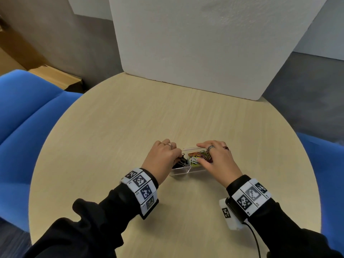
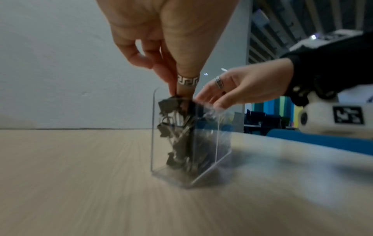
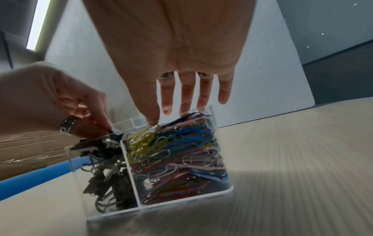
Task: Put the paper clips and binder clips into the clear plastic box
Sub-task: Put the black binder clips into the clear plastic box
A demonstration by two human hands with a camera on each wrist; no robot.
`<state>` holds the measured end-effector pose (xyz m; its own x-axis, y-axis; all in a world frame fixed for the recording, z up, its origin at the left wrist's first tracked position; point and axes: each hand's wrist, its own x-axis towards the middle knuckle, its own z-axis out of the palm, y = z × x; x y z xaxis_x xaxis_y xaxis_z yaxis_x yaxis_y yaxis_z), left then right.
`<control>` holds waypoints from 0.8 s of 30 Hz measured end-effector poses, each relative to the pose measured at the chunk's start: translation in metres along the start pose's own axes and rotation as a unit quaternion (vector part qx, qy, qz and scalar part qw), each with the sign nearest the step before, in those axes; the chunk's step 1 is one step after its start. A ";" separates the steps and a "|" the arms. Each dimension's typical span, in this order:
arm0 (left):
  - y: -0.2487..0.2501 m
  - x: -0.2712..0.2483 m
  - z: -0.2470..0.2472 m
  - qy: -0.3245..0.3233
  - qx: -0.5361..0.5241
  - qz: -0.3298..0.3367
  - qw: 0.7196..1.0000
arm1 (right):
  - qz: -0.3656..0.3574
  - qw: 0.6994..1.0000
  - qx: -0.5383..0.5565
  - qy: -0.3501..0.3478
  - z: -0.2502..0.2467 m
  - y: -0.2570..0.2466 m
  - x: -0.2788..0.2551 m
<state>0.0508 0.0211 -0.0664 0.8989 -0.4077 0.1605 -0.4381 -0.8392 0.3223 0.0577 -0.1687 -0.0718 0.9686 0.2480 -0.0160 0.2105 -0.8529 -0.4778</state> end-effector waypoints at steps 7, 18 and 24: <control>-0.004 -0.011 0.006 -0.007 -0.013 -0.015 1.000 | -0.018 1.000 -0.016 -0.005 -0.004 0.007 0.001; -0.011 -0.011 -0.001 -0.116 -0.007 -0.133 0.984 | -0.015 0.993 -0.075 -0.089 -0.012 0.010 -0.004; -0.014 -0.010 -0.004 -0.128 -0.001 -0.145 0.981 | 0.017 0.992 -0.083 -0.092 -0.015 0.002 -0.002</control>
<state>0.0483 0.0387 -0.0686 0.9571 -0.2288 -0.1777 -0.1632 -0.9326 0.3219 0.0586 -0.1774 -0.0593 0.9382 0.2848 -0.1968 0.2121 -0.9222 -0.3233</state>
